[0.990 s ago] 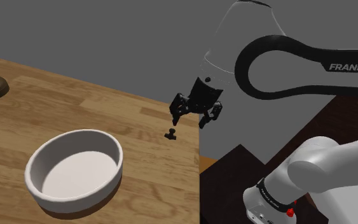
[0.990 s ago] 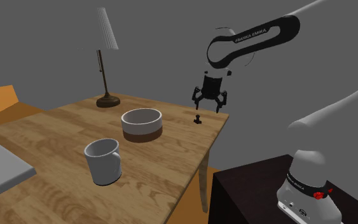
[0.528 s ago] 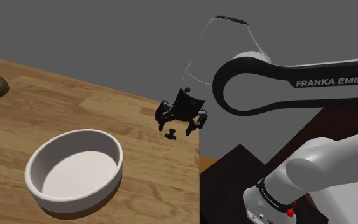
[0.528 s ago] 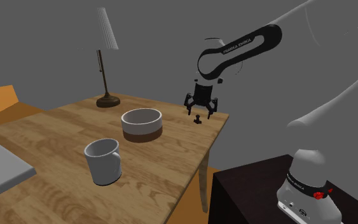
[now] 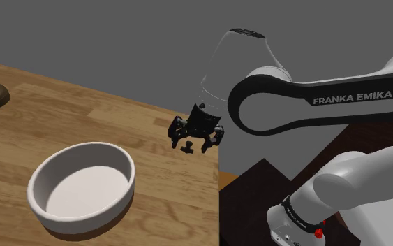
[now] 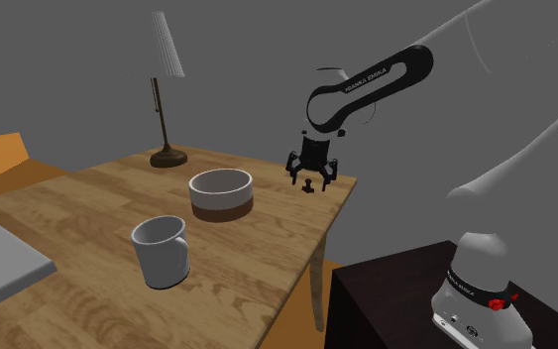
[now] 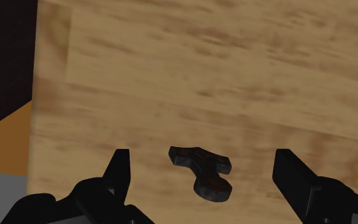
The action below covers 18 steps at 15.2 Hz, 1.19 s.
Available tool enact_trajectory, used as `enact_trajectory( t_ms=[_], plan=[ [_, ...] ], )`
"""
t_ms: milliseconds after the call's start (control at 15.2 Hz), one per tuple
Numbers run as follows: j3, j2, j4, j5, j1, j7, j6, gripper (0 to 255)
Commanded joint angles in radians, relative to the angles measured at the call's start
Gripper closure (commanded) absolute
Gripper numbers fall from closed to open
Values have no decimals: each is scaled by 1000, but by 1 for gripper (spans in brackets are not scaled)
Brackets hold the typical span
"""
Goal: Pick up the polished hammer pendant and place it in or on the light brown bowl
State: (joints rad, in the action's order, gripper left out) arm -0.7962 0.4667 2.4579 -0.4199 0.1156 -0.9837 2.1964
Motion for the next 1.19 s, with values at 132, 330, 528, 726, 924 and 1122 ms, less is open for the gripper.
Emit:
enact_trajectory(
  t_ms=[132, 330, 528, 726, 924, 1122],
  plan=[
    [0, 0, 0, 0, 0, 0, 0, 255],
    [0, 0, 0, 0, 0, 0, 0, 255],
    [0, 0, 0, 0, 0, 0, 0, 255],
    [0, 0, 0, 0, 0, 0, 0, 255],
    [18, 20, -26, 3, -4, 1, -45, 255],
    [36, 37, -54, 7, -6, 2, -90, 255]
  ],
)
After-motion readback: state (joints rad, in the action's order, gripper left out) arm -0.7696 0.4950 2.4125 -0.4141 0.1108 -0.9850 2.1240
